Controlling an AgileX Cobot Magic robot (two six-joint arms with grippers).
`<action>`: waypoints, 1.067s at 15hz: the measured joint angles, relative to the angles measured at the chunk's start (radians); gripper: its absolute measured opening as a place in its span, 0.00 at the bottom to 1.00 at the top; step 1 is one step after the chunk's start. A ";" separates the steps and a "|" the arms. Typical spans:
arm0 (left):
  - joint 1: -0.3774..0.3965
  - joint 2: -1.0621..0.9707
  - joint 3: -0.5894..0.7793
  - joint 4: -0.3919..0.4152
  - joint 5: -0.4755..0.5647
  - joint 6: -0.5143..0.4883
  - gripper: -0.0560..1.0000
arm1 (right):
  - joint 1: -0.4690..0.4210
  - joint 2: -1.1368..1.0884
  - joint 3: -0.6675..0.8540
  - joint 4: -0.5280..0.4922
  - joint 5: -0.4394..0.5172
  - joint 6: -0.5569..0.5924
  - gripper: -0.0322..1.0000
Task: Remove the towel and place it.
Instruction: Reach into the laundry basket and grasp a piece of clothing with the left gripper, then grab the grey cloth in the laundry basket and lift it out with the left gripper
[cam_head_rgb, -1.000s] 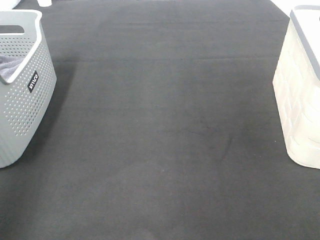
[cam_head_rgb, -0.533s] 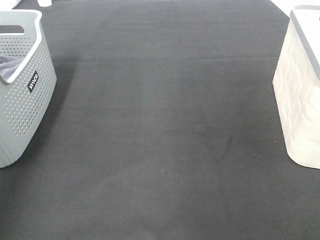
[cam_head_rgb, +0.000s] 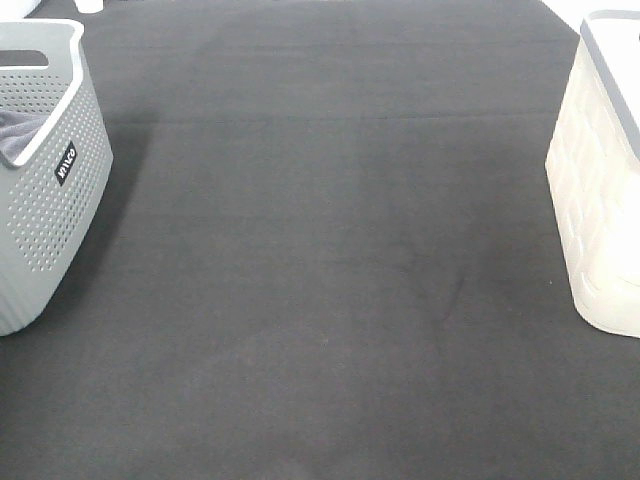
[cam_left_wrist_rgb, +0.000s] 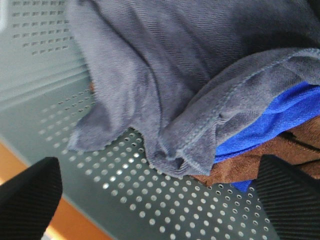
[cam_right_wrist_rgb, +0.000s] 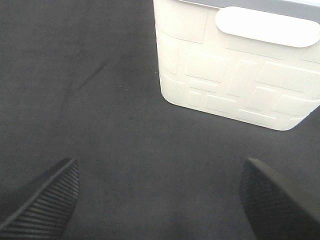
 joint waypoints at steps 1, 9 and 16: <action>0.000 0.027 0.000 0.014 -0.004 0.011 0.99 | 0.000 0.000 0.000 0.000 0.000 0.000 0.80; 0.000 0.155 -0.001 0.054 -0.106 0.050 0.95 | 0.000 0.000 0.000 0.000 0.000 0.000 0.80; 0.001 0.190 -0.001 0.007 -0.104 0.066 0.40 | 0.000 0.000 0.000 0.000 0.000 0.000 0.80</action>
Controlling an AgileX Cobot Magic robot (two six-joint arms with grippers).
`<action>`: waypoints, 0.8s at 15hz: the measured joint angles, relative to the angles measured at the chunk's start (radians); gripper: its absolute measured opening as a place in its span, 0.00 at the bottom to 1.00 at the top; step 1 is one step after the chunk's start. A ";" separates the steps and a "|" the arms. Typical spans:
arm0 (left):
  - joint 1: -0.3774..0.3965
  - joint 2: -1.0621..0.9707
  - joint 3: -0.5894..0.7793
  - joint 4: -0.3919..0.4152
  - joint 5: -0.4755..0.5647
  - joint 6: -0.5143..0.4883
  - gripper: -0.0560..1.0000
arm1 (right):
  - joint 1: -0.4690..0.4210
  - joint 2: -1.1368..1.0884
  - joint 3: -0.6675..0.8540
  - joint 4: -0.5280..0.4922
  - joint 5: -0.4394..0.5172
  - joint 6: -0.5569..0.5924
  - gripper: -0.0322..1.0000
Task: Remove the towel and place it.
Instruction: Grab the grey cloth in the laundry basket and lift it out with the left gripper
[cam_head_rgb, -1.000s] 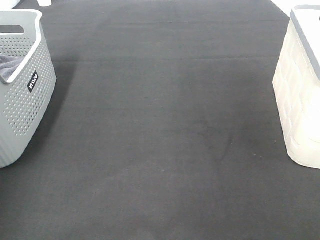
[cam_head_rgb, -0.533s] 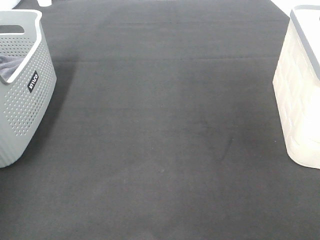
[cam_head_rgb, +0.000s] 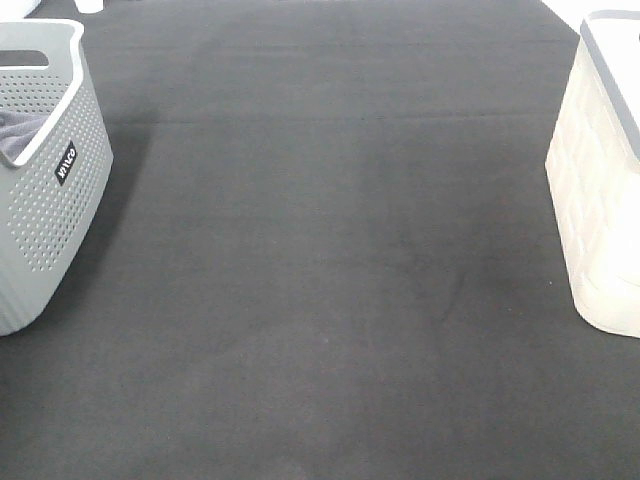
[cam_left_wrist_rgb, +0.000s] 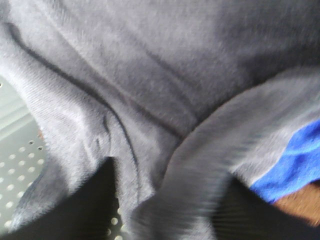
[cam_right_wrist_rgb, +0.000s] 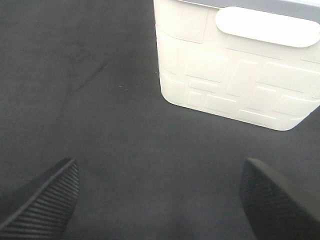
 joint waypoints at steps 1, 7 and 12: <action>0.000 0.000 0.000 -0.030 0.000 0.000 0.29 | 0.000 0.000 0.000 0.000 0.000 0.000 0.80; 0.000 -0.001 0.000 -0.036 0.000 0.000 0.05 | 0.000 0.000 0.000 0.000 0.000 0.000 0.80; 0.000 -0.094 0.000 -0.048 -0.001 -0.078 0.05 | 0.000 0.000 0.000 0.000 0.000 0.000 0.80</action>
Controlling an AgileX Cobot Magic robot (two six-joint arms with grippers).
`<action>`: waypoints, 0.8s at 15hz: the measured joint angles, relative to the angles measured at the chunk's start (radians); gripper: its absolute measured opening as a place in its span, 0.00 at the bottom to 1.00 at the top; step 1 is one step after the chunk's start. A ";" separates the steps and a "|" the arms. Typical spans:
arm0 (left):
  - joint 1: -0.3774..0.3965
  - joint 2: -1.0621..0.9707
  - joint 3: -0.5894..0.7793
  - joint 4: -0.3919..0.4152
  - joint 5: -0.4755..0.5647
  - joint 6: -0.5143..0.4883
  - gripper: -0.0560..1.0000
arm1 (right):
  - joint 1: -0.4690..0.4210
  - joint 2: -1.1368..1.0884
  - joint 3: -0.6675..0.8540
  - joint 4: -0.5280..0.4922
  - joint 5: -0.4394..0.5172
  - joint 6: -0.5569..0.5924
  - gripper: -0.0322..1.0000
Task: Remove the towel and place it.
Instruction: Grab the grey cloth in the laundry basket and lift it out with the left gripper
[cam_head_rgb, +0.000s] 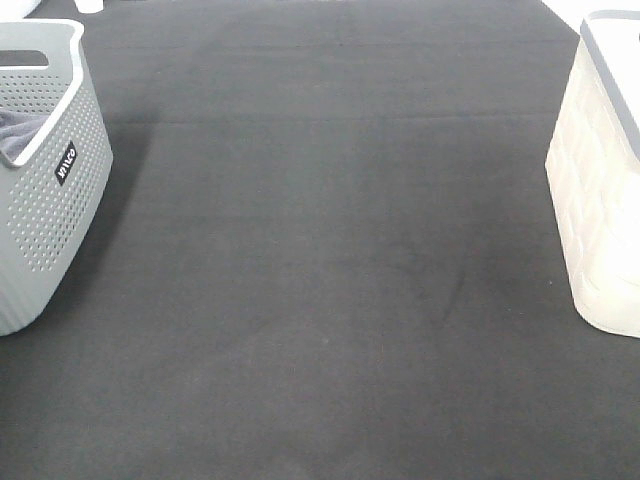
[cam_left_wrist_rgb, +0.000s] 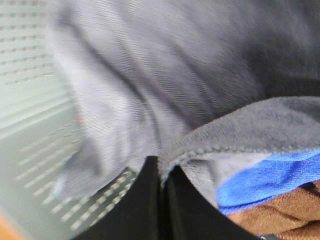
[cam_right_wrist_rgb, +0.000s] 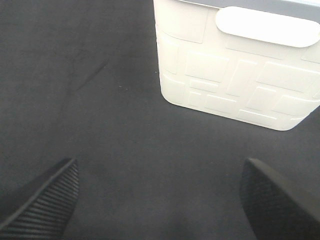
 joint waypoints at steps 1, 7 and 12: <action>0.000 -0.028 0.000 -0.009 0.000 -0.007 0.05 | 0.000 0.000 0.000 0.000 0.000 0.000 0.80; 0.000 -0.243 0.000 -0.165 0.015 -0.071 0.05 | 0.000 0.000 0.000 0.000 0.000 0.000 0.80; 0.000 -0.382 0.000 -0.257 0.106 -0.072 0.05 | 0.000 0.000 0.000 0.000 0.000 0.000 0.80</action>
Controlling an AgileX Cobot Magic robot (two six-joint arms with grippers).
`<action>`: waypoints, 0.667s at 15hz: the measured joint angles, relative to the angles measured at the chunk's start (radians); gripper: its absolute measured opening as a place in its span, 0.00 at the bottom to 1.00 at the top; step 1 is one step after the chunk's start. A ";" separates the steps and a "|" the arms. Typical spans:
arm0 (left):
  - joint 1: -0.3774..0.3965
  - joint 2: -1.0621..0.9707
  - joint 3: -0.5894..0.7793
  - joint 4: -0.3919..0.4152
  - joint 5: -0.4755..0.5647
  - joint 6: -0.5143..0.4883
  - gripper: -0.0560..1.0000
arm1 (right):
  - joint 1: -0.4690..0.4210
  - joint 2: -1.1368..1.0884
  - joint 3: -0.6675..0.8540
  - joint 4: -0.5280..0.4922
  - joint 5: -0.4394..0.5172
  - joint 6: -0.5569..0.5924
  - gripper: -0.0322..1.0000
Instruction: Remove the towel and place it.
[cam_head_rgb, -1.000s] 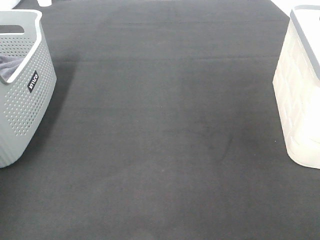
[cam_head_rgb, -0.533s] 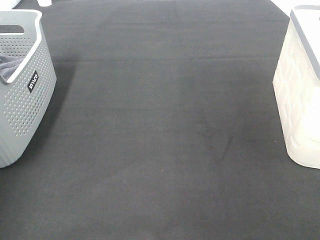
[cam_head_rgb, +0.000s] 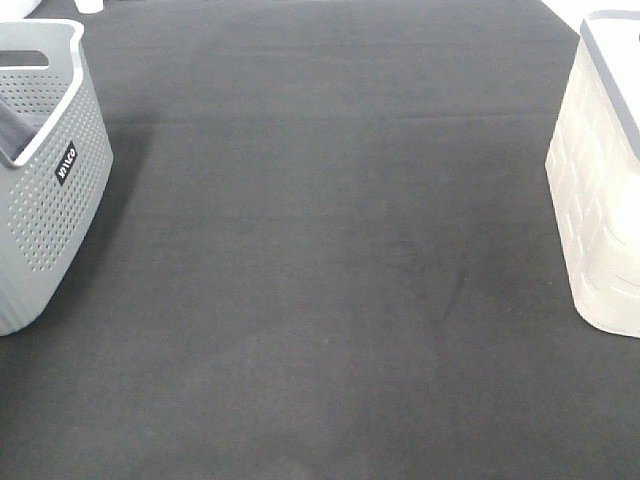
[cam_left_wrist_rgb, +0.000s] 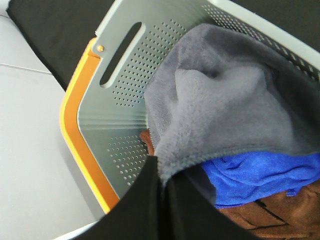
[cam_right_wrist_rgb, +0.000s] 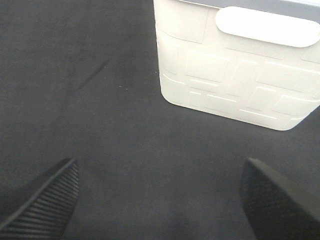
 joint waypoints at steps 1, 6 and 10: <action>0.000 -0.021 0.000 -0.011 0.004 0.000 0.05 | 0.000 0.000 0.000 0.000 0.000 0.000 0.80; 0.000 -0.157 0.000 -0.033 0.021 -0.001 0.05 | 0.000 0.000 0.000 0.000 0.000 0.000 0.80; 0.000 -0.227 0.000 -0.048 0.027 -0.001 0.05 | 0.000 -0.001 -0.016 0.020 -0.013 -0.002 0.80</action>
